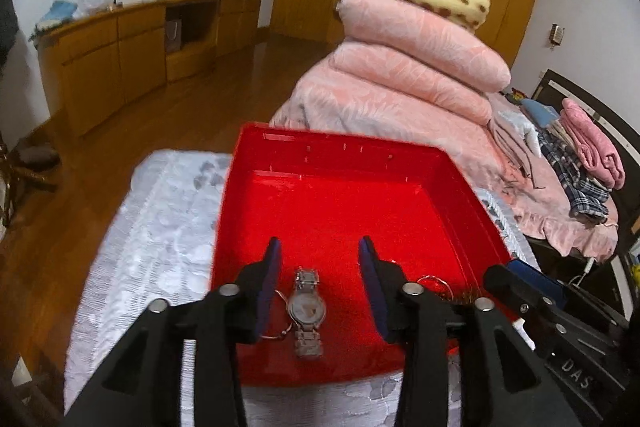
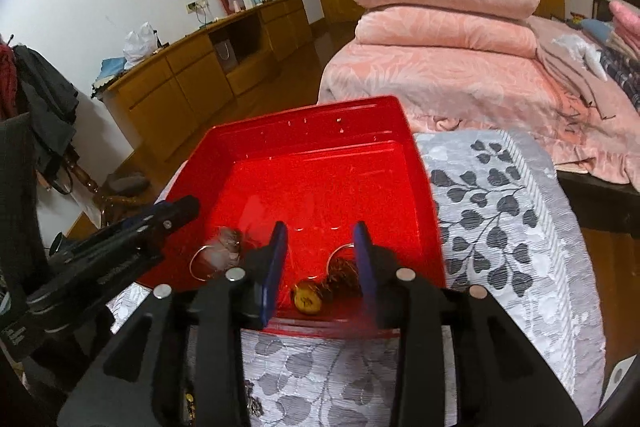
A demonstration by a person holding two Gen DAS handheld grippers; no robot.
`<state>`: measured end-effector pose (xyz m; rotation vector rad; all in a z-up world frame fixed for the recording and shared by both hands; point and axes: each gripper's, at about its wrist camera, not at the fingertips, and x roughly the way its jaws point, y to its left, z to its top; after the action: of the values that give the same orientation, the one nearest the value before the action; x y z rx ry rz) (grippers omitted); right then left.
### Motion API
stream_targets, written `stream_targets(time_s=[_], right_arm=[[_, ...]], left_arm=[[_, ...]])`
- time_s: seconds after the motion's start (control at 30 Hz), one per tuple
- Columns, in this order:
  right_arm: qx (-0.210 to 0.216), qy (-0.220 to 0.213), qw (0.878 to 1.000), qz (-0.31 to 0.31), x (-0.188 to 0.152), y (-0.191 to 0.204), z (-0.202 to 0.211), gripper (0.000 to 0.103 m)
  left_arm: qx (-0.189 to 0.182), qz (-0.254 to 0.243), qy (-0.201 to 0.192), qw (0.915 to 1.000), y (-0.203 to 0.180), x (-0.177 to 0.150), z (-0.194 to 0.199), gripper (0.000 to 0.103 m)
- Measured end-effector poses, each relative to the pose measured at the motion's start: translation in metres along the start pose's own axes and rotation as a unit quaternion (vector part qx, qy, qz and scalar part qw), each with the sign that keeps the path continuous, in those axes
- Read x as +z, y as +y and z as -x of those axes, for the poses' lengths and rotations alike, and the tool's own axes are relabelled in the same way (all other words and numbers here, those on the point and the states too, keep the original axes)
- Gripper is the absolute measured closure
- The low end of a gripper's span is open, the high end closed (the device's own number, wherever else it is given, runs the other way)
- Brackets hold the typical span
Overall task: Organize jewelry
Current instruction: 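Lower the watch into the red box with the left tool while the right drops the amber strand in, then withdraw both open tools from the red box back over the jewelry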
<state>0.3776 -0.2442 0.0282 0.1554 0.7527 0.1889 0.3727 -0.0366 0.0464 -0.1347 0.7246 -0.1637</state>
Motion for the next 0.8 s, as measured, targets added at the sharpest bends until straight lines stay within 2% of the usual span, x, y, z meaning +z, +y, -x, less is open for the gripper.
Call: stream_targets(time_s=[0.2,0.37,0.5,0.53,0.67,0.8], right_arm=[[-0.019,-0.032,0.999,0.021,-0.019,0.003,0.036,0.040],[-0.029,-0.039,0.998,0.036,-0.046,0.004,0.062,0.034],[-0.033,-0.031,0.998,0.036,-0.078,0.001,0.077,0.030],[-0.036,-0.029,0.998,0.034,-0.085,0.000,0.079,0.030],[-0.046,-0.025,0.998,0.031,-0.111,-0.001,0.089,0.015],[-0.054,-0.020,0.998,0.034,-0.132,0.000,0.098,0.011]], left_arm=[[0.018,-0.034,-0.059,0.9975,-0.001,-0.016,0.052,0.032],[0.026,-0.044,-0.082,0.9953,0.010,-0.046,0.088,0.020],[0.038,-0.025,-0.082,0.9956,0.025,-0.072,0.100,0.008],[0.041,-0.019,-0.080,0.9958,0.028,-0.079,0.103,0.007],[0.058,0.002,-0.069,0.9959,0.040,-0.104,0.109,0.006],[0.056,0.008,-0.069,0.9960,0.046,-0.125,0.118,0.006]])
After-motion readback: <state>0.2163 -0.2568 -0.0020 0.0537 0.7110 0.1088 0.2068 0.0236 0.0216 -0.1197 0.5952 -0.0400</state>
